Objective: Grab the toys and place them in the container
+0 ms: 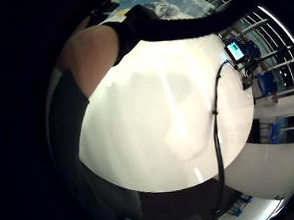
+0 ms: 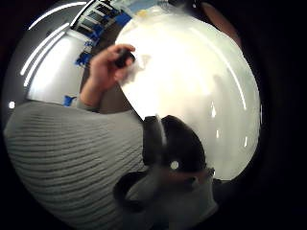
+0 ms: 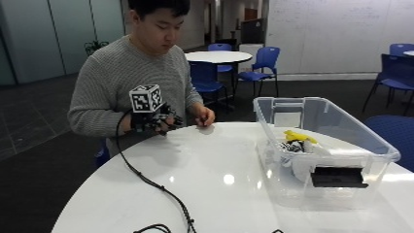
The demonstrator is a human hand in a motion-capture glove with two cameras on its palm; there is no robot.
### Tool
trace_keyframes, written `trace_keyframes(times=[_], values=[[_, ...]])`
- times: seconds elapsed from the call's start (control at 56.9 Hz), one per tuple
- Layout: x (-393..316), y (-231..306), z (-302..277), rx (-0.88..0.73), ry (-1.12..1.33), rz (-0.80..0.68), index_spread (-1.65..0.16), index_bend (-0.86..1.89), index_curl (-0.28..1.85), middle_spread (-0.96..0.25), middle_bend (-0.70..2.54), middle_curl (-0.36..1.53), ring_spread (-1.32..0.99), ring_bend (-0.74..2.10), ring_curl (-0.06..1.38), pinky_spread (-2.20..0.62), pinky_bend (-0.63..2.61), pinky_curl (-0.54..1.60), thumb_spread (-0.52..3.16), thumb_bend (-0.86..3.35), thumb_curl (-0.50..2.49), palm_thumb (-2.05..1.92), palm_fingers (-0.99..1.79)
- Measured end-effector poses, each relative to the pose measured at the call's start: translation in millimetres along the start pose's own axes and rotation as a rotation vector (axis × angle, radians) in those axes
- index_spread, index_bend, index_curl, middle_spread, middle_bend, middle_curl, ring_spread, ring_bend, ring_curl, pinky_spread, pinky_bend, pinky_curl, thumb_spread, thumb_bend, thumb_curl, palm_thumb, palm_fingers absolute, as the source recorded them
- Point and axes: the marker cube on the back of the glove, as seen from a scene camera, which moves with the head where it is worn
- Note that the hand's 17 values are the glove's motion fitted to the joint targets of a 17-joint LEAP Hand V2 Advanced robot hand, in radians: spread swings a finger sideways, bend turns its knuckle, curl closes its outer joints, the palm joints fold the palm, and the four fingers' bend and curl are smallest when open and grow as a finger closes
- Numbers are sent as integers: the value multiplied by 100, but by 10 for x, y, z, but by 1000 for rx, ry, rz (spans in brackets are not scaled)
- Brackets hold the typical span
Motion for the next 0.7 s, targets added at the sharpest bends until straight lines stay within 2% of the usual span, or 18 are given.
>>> trace_keyframes(times=[0.228, 0.703], values=[[-7, 142, 616, -65, -28, 83, -38, 18, 38, -16, 17, 29, -10, 29, 27, 4, 82, 31, 142, -2, 24, -2, -5], [40, 95, 639, -94, -50, 81, -37, 17, 38, -16, 16, 29, -10, 24, 29, 5, 75, 31, 139, -3, 19, -5, -5]])
